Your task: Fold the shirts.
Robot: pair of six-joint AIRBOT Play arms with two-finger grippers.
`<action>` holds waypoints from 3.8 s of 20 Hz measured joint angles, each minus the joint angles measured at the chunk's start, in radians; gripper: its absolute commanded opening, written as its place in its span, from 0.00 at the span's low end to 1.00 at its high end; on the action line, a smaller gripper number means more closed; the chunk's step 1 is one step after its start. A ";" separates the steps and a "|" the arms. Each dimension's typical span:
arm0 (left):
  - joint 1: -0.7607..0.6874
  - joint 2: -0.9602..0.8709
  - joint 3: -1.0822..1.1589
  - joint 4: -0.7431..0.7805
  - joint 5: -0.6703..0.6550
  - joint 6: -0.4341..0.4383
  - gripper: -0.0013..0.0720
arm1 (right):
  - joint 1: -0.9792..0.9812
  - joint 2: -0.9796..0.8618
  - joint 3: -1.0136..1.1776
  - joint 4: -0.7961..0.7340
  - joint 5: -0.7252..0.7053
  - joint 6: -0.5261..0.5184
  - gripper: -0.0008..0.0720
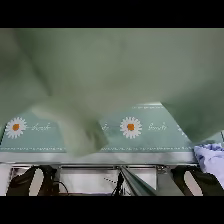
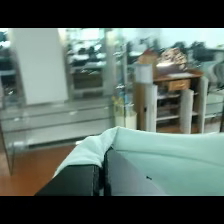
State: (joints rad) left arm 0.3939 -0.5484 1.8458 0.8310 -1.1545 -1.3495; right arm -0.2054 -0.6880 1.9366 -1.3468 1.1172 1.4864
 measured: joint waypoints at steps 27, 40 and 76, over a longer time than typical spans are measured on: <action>-0.323 -0.846 -0.387 0.126 0.090 0.014 0.05 | 0.001 -0.731 -0.380 0.023 0.042 -0.008 0.05; -0.402 -1.149 -0.380 0.116 0.489 0.029 0.05 | 0.001 -1.017 -0.384 0.174 -0.320 0.026 0.05; -0.146 -0.629 -1.208 0.139 -0.154 0.108 0.84 | -0.206 -0.638 -0.816 0.117 0.157 -0.190 0.70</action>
State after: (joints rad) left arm 0.2474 -1.1770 0.6376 0.9703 -1.3083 -1.2411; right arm -0.4110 -1.3258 1.1202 -1.2293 1.2739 1.2964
